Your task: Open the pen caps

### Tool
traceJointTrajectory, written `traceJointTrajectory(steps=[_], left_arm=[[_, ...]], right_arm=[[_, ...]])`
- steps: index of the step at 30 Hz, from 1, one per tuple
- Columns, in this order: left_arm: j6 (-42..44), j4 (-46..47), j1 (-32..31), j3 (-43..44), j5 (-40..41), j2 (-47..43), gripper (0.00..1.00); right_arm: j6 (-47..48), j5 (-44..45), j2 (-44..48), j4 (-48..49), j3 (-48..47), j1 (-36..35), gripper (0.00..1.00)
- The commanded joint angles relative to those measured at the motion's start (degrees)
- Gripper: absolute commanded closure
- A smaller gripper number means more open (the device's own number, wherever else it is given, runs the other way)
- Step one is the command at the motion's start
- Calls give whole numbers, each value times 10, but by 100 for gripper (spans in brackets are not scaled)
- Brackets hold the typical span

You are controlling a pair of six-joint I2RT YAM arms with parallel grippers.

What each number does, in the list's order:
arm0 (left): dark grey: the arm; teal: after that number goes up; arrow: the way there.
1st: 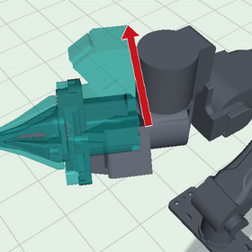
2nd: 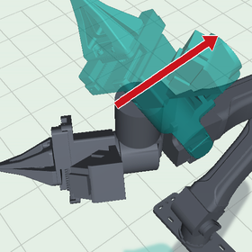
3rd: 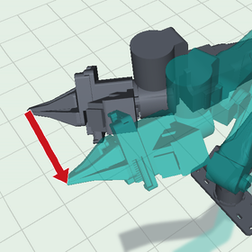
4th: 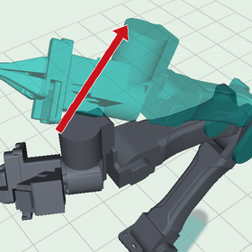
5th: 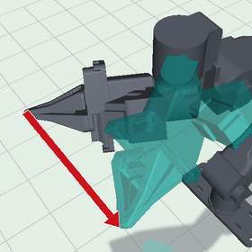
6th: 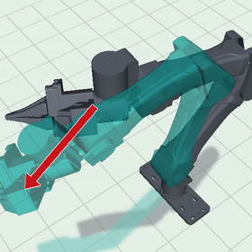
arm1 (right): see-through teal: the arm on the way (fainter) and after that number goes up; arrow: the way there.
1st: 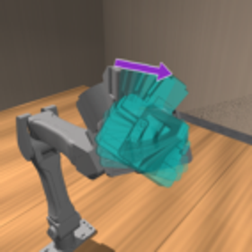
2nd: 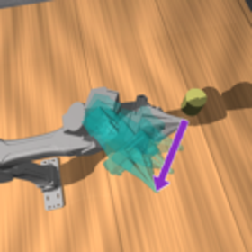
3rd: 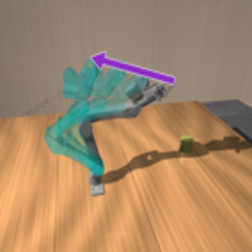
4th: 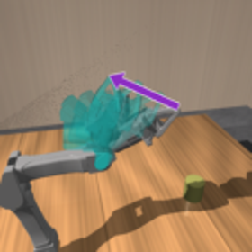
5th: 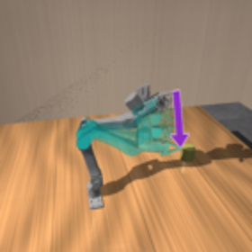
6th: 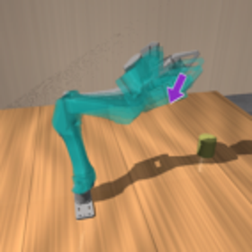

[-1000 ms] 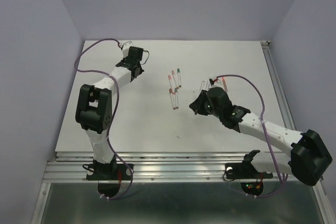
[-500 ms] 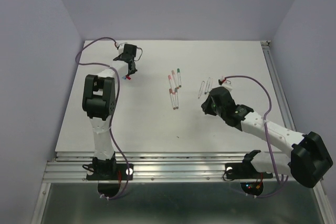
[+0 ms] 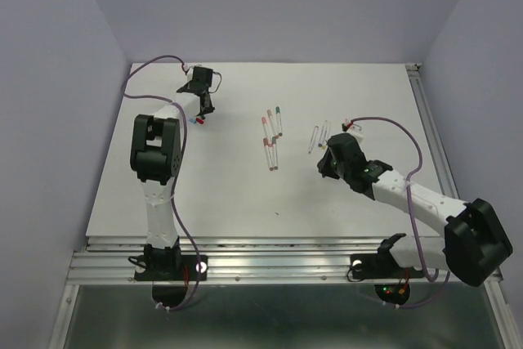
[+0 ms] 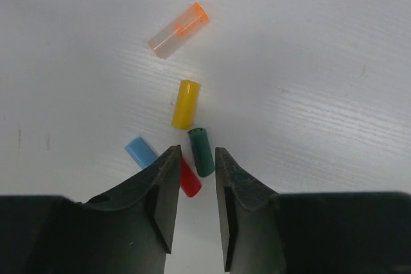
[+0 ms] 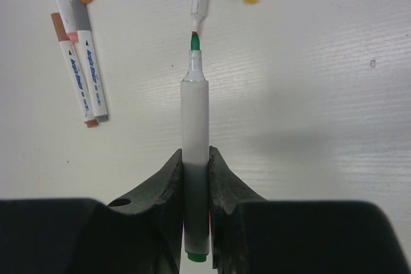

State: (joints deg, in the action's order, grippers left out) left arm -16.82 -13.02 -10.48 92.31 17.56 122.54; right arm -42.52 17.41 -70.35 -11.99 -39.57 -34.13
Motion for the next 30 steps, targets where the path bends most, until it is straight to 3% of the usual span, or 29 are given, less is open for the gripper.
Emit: traceJointTrajectory(steps=[1,8,11,18,19,25,30], left_arm=[[13,3,0,23,-12,0,61],[10,1,0,20,-36,-19,55],[12,20,0,-3,-45,-54,36],[-9,85,-2,-110,-125,-185,16],[-18,96,-2,-127,-138,-202,7],[-52,173,-17,-273,-173,-359,1],[-57,182,-36,-345,-191,-412,1]], right_arm=[[9,-3,-10,17,-2,7,99],[12,1,-20,14,-11,19,97],[20,3,-24,11,-23,28,96],[61,21,-67,-8,-70,79,94],[65,32,-73,-10,-77,85,94],[109,35,-145,-6,-147,131,92],[111,40,-230,-1,-208,158,89]])
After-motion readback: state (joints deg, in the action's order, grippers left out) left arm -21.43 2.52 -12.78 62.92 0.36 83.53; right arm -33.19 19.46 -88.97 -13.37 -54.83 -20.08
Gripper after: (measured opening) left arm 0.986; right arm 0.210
